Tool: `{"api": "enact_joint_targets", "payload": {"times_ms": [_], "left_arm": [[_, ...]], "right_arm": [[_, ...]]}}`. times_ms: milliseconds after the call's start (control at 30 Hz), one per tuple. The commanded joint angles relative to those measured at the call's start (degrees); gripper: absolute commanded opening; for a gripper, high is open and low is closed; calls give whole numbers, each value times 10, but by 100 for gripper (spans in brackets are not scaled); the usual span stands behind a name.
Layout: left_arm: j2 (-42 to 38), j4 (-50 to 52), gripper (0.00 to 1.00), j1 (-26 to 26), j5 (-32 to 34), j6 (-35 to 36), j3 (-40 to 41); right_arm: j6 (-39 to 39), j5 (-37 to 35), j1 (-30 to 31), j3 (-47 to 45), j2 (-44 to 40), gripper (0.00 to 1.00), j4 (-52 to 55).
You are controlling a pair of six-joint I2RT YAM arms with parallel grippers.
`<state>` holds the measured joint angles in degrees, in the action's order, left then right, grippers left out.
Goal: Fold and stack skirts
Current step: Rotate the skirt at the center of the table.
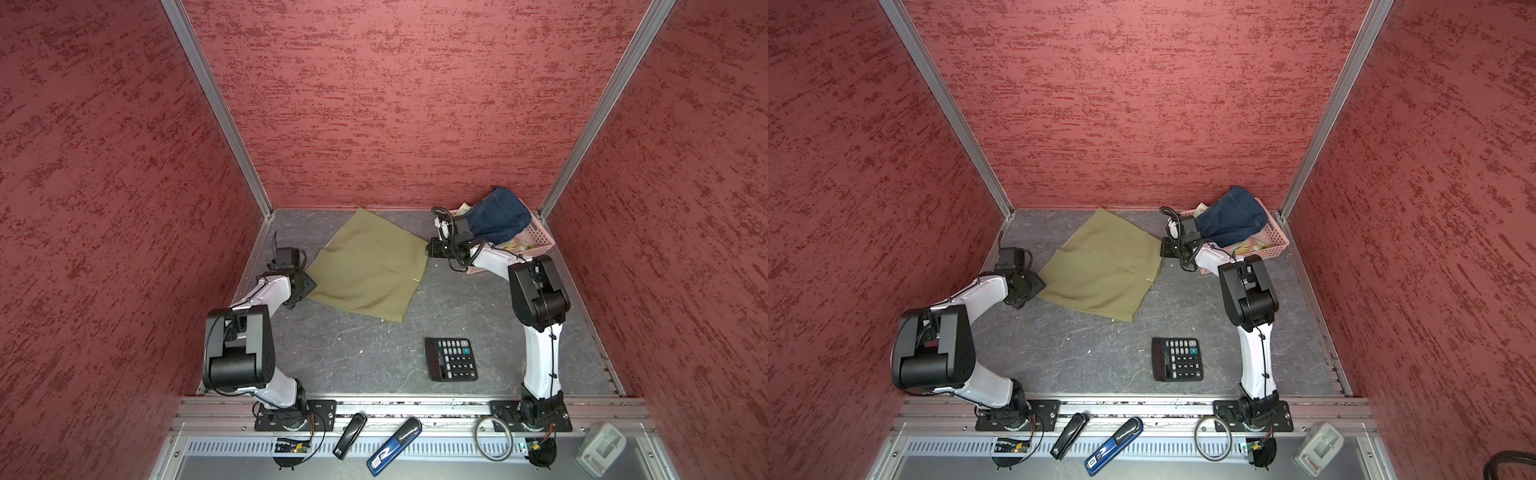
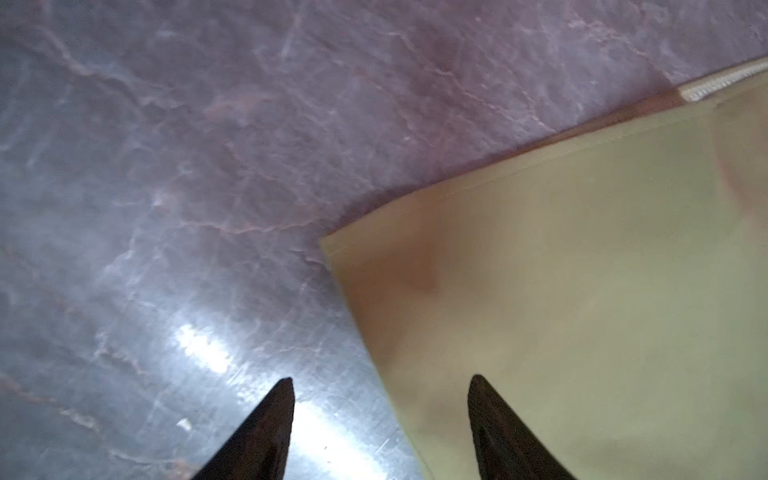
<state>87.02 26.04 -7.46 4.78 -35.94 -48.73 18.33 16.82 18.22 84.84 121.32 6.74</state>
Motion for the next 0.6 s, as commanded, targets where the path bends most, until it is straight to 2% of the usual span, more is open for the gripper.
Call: {"api": "enact_joint_targets", "payload": {"times_ms": [0, 267, 533, 567], "left_arm": [[-43, -33, 64, -27, -6, -33, 20], [-27, -113, 57, -53, -32, -31, 68], [17, -130, 55, -58, -50, -42, 34], [23, -130, 53, -58, -54, -43, 28]], "right_arm": [[-9, 13, -1, 15, 0, 0, 0], [-10, 20, -1, 12, -1, 0, -7], [-12, 23, -2, 0, -12, 0, -9], [-12, 23, -1, -3, -12, 0, -9]]}}
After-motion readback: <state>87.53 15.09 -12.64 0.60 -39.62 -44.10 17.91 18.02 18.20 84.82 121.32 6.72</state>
